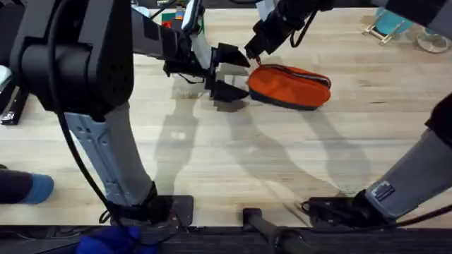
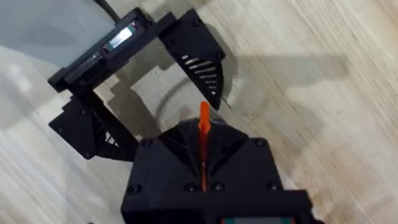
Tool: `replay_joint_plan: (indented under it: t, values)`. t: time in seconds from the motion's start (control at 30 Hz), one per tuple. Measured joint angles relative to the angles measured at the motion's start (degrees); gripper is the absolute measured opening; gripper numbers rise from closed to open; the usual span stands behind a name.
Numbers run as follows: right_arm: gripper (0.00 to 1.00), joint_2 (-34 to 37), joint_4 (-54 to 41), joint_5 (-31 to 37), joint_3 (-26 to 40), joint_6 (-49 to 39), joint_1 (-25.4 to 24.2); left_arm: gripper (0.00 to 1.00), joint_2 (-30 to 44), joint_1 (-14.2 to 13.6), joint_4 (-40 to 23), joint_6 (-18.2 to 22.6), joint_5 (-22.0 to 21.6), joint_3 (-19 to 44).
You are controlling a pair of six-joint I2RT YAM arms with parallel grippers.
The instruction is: Unzip the bag, pick up the pens from the table one at a time and place them inside, then zip the bag closed.
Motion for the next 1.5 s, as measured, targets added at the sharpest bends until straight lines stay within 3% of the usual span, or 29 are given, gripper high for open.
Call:
replay_joint_plan:
  t: [0.73,0.83,1.13,1.3,1.5]
  values:
    - [0.033,0.00,-0.04,0.00,0.00,-0.24,0.00,0.993,0.00,-4.61,6.53,-3.78,1.13,0.00]
    - [0.033,0.00,-0.07,0.00,0.00,-0.26,0.00,0.900,0.00,-4.87,6.62,-4.07,0.99,0.00]
    - [0.033,0.00,-0.49,-0.02,0.00,-0.42,0.00,0.333,0.00,-4.96,8.28,-4.47,0.28,0.00]
    - [0.033,0.00,-0.70,-0.07,0.00,-0.42,0.00,0.079,0.00,-4.96,8.94,-4.48,-0.44,0.00]
    - [0.033,0.00,-0.76,-0.07,0.00,-0.46,0.00,0.045,0.00,-4.96,9.33,-4.55,-0.55,0.00]
